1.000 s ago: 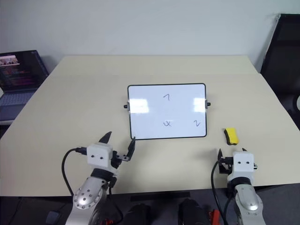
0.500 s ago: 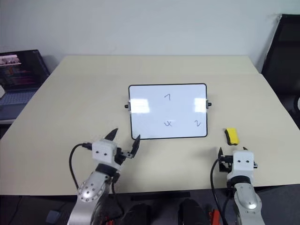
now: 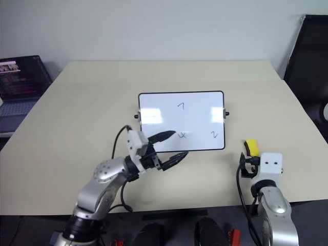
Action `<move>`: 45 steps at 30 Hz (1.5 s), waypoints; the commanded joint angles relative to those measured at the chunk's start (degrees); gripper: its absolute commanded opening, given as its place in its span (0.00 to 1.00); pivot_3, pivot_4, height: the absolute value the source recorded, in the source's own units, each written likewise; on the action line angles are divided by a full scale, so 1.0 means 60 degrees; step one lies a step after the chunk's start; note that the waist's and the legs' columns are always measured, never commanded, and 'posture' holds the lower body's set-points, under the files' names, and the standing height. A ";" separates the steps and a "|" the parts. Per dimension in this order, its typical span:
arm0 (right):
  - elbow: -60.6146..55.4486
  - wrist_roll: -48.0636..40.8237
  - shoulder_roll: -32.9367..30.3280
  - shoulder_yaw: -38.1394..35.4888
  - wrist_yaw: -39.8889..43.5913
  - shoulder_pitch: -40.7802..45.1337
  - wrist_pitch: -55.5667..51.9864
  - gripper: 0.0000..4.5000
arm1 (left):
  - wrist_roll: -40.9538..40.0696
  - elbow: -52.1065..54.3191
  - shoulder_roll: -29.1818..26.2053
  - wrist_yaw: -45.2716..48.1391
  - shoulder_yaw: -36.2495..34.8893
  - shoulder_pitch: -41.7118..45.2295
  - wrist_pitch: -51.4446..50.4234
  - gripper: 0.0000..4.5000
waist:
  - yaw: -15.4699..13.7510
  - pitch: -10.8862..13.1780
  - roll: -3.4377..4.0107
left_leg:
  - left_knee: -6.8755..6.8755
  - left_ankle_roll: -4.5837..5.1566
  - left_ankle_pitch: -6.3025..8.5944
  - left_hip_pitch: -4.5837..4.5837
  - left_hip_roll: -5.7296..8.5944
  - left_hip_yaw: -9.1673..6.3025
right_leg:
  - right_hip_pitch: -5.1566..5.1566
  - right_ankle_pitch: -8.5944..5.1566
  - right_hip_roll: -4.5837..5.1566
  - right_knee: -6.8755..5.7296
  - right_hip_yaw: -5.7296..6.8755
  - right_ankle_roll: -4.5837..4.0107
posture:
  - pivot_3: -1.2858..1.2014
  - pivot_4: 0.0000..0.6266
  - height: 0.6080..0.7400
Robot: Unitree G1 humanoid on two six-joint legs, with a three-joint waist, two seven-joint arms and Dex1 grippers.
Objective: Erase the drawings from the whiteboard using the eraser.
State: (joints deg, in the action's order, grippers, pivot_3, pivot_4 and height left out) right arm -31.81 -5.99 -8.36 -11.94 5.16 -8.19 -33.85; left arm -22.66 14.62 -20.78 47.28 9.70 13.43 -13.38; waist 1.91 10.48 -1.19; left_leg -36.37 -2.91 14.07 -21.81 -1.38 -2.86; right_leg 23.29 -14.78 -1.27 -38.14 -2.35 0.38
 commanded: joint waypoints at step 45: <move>0.2022 -0.1644 -0.0425 -0.1296 -0.0161 0.2312 -0.0984 0.23 | 0.0224 -0.0736 -0.0135 0.1631 0.0857 0.0643 0.0152 1.00 | -0.0006 0.0000 0.0001 | 0.0000 0.0001 0.0000 0.0003 -0.0002 -0.0002 | 0.0006 0.0004 -0.0009 0.0006 -0.0011 -0.0003 | 0.52 0.24 1.00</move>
State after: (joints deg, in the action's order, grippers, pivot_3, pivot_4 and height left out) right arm -18.75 -15.32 -10.39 -18.96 4.56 5.04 -40.77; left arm -21.31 9.21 -21.67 56.98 15.41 16.63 -13.31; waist 1.87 10.48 -1.18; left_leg -36.37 -2.91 14.07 -21.80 -1.38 -2.87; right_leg 23.32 -14.75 -1.33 -38.11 -2.42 0.36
